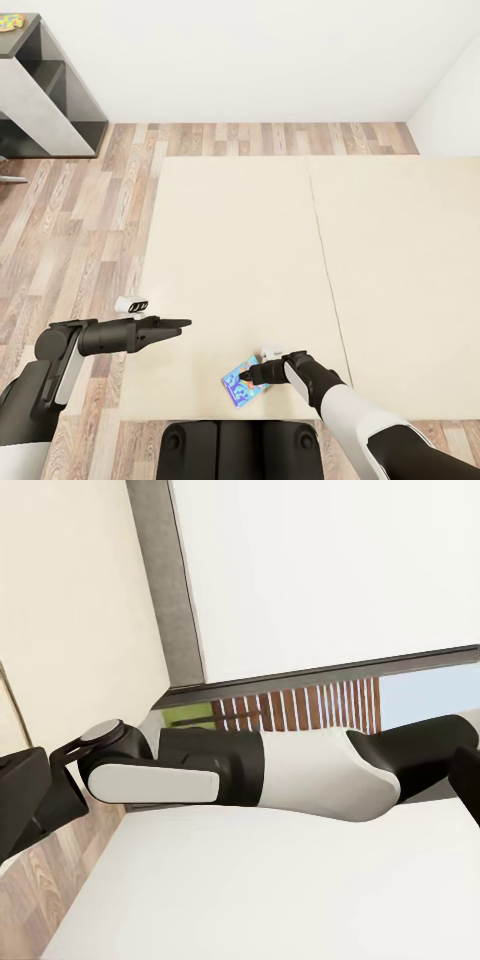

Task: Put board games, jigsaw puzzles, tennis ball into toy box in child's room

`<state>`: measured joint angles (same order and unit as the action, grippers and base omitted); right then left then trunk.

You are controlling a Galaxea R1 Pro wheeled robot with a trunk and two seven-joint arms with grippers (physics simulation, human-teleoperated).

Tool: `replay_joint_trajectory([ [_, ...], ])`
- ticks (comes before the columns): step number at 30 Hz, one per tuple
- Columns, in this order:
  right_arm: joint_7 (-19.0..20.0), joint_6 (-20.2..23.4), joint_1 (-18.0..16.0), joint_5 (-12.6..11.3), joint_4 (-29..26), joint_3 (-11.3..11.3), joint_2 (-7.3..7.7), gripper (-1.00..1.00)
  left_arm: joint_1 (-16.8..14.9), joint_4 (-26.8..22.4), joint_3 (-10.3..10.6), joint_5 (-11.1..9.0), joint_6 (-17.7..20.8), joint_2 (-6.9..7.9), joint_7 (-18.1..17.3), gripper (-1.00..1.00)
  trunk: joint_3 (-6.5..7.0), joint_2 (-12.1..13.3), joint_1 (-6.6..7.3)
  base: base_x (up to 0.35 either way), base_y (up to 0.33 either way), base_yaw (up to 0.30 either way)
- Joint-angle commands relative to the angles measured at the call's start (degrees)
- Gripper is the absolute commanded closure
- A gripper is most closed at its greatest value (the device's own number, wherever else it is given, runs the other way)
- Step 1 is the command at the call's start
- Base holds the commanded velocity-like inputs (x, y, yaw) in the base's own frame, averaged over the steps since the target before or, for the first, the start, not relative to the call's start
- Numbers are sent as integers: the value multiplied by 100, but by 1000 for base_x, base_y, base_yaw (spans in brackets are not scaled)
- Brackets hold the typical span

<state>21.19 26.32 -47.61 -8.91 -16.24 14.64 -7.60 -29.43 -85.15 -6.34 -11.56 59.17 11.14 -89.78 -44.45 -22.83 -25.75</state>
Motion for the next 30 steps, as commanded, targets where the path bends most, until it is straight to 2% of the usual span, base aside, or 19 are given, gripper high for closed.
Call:
replay_joint_trajectory([
  [1,-10,32,-2,-59,-6,39,4,-100,-2,-2,1,4,61,2,-22,-100,-6,-9,-3,0,3,0],
  [30,-10,35,-2,-59,-4,39,2,-100,-2,-2,1,-2,62,3,-22,-100,-6,-9,-3,0,40,0],
])
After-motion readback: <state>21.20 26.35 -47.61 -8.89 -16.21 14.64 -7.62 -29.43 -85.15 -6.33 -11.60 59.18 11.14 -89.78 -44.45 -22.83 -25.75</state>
